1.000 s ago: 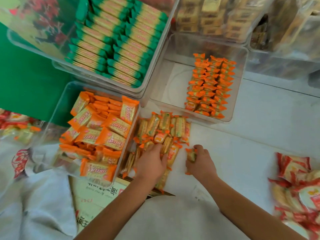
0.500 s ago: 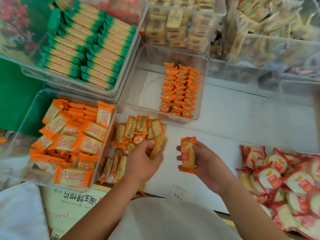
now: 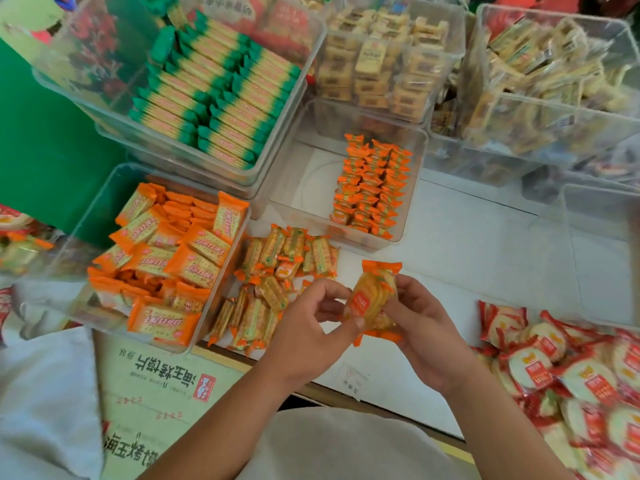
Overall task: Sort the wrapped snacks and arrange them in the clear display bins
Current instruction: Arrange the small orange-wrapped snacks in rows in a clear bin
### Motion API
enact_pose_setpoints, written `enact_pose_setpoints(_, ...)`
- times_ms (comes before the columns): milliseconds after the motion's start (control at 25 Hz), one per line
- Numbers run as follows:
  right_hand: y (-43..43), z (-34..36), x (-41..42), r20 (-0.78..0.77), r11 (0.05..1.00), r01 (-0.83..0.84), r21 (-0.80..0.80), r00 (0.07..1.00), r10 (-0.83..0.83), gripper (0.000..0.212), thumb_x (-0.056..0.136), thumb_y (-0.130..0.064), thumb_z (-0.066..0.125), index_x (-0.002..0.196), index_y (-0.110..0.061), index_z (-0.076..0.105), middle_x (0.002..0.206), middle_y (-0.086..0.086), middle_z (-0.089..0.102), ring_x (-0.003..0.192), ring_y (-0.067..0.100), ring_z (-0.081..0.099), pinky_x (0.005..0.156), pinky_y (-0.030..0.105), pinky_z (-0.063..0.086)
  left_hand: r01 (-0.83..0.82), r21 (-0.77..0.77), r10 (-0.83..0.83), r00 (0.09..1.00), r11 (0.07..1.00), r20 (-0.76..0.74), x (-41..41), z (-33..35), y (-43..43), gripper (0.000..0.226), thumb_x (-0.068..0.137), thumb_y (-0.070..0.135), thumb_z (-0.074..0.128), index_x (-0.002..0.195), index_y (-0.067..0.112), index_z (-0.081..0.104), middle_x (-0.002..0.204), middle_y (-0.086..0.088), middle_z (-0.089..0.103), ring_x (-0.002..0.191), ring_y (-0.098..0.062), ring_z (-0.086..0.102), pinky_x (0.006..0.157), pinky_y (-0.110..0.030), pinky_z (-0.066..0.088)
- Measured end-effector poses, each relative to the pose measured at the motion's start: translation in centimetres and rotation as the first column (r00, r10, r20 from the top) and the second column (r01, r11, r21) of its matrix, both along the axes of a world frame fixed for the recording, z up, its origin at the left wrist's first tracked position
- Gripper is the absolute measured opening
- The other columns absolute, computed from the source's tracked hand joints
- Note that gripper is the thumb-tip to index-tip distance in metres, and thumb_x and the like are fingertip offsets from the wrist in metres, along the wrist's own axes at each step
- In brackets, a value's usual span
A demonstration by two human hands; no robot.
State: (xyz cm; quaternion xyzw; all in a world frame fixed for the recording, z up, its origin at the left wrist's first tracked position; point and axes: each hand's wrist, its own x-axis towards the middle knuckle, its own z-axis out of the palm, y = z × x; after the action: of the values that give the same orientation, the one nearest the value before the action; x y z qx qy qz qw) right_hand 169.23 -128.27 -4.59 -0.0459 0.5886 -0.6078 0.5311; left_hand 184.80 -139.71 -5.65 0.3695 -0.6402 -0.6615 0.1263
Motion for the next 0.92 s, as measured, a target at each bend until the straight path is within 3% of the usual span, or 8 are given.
enact_pose_setpoints(120, -0.2, -0.1, 0.1, -0.019, 1.000, -0.008, -0.008, 1.000, 0.008, 0.035, 0.088, -0.014, 0.068, 0.122, -0.006, 0.068, 0.124, 0.026, 0.067, 0.107, 0.042, 0.070, 0.084, 0.048, 0.061, -0.121, 0.008, 0.120, 0.993, 0.993, 0.013, 0.4, 0.0, 0.1, 0.051, 0.078, 0.023, 0.089, 0.121, 0.033, 0.063, 0.105, 0.008, 0.073, 0.100, -0.013, 0.070, 0.087, -0.032, 0.058)
enact_pose_setpoints(280, -0.1, -0.7, -0.1, -0.089, 0.994, 0.086, 0.067, 0.993, -0.080, 0.026, 0.092, -0.002, 0.069, 0.118, -0.004, 0.071, 0.116, 0.022, 0.072, 0.104, 0.038, 0.073, 0.087, 0.055, 0.061, -0.173, 0.056, 0.171, 0.984, 0.983, 0.050, 1.6, -0.2, -0.3, 0.036, 0.083, 0.020, 0.085, 0.113, 0.032, 0.070, 0.108, 0.004, 0.071, 0.098, -0.014, 0.069, 0.083, -0.038, 0.062)
enact_pose_setpoints(400, -0.1, -1.0, -0.8, -0.234, 0.984, 0.096, 0.148, 0.970, -0.059, 0.023, 0.095, -0.001, 0.069, 0.116, -0.011, 0.073, 0.107, 0.016, 0.075, 0.094, 0.034, 0.074, 0.085, 0.052, 0.063, 0.002, -0.116, 0.012, 0.993, 0.993, 0.120, 3.1, 0.0, -1.1, 0.045, 0.083, 0.018, 0.084, 0.120, 0.040, 0.069, 0.108, 0.015, 0.062, 0.098, -0.004, 0.062, 0.079, -0.024, 0.057)
enact_pose_setpoints(520, -0.8, -0.7, -0.8, -0.351, 0.983, -0.080, 0.163, 0.927, 0.133, 0.027, 0.095, -0.009, 0.072, 0.118, -0.022, 0.074, 0.100, 0.006, 0.077, 0.094, 0.030, 0.074, 0.080, 0.043, 0.065, 0.121, -0.080, -0.109, 0.983, 0.989, 0.146, 2.9, 1.0, -1.4, 0.072, 0.079, 0.015, 0.088, 0.136, 0.045, 0.058, 0.102, 0.018, 0.066, 0.087, 0.003, 0.057, 0.073, -0.014, 0.047)
enact_pose_setpoints(640, -1.7, -0.3, 0.7, -0.312, 0.965, -0.239, 0.107, 0.914, 0.260, 0.027, 0.098, -0.007, 0.067, 0.120, -0.021, 0.074, 0.105, 0.005, 0.078, 0.097, 0.029, 0.075, 0.083, 0.039, 0.063, -0.001, 0.003, 0.001, 0.997, 1.000, 0.076, 1.8, 1.5, -1.4, 0.068, 0.079, 0.012, 0.088, 0.133, 0.042, 0.059, 0.105, 0.016, 0.073, 0.089, -0.003, 0.065, 0.078, -0.019, 0.054)
enact_pose_setpoints(800, -1.2, -0.6, 2.4, -0.254, 0.971, -0.204, 0.125, 0.940, 0.229, 0.024, 0.104, -0.012, 0.059, 0.121, -0.022, 0.072, 0.105, 0.000, 0.079, 0.097, 0.021, 0.076, 0.078, 0.030, 0.061, -0.196, 0.121, 0.194, 0.981, 0.973, 0.031, 1.9, 0.3, -0.6, 0.055, 0.080, 0.008, 0.087, 0.127, 0.029, 0.067, 0.112, 0.005, 0.075, 0.099, -0.016, 0.071, 0.087, -0.032, 0.060)
enact_pose_setpoints(920, -1.0, -0.6, 3.0, -0.207, 0.968, -0.197, 0.155, 0.952, 0.227, 0.022, 0.105, -0.021, 0.058, 0.119, -0.026, 0.073, 0.102, -0.004, 0.080, 0.093, 0.015, 0.076, 0.071, 0.022, 0.058, -0.285, 0.153, 0.281, 0.958, 0.946, 0.053, 2.4, -0.6, 0.0, 0.043, 0.081, 0.008, 0.085, 0.117, 0.027, 0.071, 0.109, 0.003, 0.076, 0.101, -0.019, 0.071, 0.082, -0.029, 0.061)
